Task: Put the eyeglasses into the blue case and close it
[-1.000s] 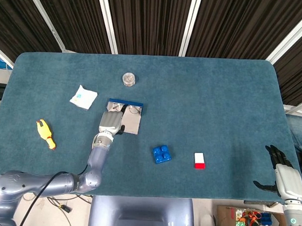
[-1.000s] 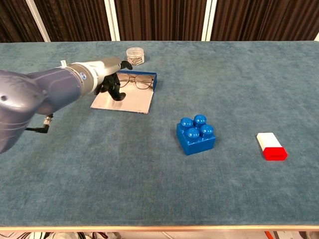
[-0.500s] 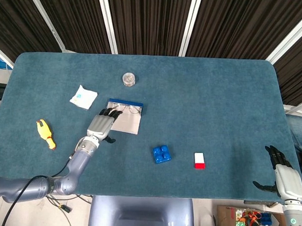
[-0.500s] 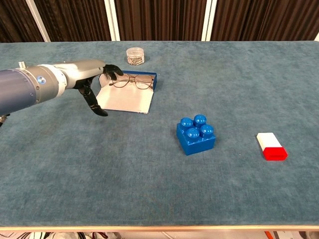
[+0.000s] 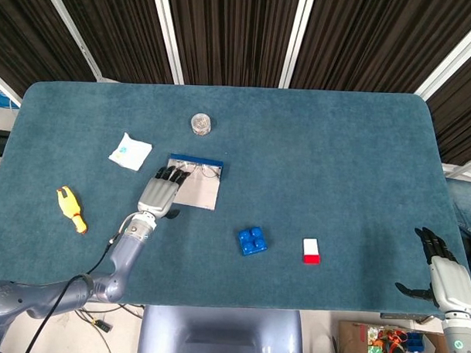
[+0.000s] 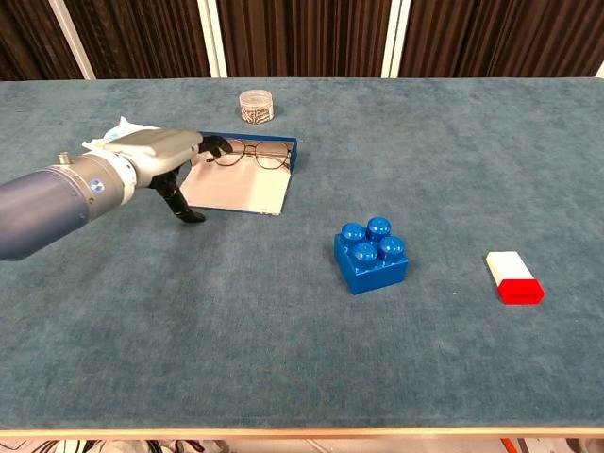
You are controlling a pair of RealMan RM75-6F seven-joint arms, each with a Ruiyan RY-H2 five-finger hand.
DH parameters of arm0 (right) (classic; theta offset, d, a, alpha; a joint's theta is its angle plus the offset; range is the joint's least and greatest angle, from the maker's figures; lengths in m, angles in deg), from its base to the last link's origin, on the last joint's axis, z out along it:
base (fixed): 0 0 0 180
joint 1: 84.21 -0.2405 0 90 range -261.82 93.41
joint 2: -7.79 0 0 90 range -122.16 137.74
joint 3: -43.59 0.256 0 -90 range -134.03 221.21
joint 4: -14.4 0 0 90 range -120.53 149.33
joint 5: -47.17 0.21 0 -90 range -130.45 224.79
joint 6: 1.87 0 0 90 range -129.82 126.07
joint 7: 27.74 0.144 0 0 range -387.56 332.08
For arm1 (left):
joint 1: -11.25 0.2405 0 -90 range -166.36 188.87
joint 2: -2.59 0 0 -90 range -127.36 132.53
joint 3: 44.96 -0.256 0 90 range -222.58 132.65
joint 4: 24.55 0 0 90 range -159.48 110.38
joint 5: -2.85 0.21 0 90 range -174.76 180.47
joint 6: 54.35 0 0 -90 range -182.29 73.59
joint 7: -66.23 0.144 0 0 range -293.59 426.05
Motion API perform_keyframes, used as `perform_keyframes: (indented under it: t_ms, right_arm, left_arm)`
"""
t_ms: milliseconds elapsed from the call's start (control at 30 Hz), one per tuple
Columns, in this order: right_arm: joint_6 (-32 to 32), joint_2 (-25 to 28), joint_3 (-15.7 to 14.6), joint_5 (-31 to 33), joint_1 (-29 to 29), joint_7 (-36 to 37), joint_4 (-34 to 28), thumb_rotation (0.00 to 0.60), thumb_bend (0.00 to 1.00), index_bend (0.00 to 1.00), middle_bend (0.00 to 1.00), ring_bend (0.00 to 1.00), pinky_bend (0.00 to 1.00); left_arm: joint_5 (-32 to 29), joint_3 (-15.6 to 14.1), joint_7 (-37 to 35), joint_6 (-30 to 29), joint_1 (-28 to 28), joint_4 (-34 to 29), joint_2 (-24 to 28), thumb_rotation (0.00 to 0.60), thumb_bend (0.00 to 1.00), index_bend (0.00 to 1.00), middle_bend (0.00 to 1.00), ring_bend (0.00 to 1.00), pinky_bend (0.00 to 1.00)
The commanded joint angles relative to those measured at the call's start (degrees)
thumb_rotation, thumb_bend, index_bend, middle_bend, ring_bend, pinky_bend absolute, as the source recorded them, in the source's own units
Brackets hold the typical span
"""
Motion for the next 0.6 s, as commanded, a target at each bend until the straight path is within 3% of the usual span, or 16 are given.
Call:
perform_keyframes:
  t_ms: [33,600]
  right_arm:
    - [0.0,-0.01,0.01,0.02,0.0,0.06,0.04,0.6,0.05,0.0,0.0,0.0,0.17]
    - [-0.14,0.07,0.04,-0.01,-0.05,0.4,0.1,0.6,0.05,0.0,0.0,0.0,0.17]
  left_arm:
    - [0.8,0.31,0.82,-0.51,-0.17,0.89,-0.93,0.6,0.2,0.12,0.12,0.01,0.07]
    - [0.98,2.43,5.16,-0.45,-0.26,4.21,-4.22,0.6,0.2,0.17,0.12,0.01,0.07]
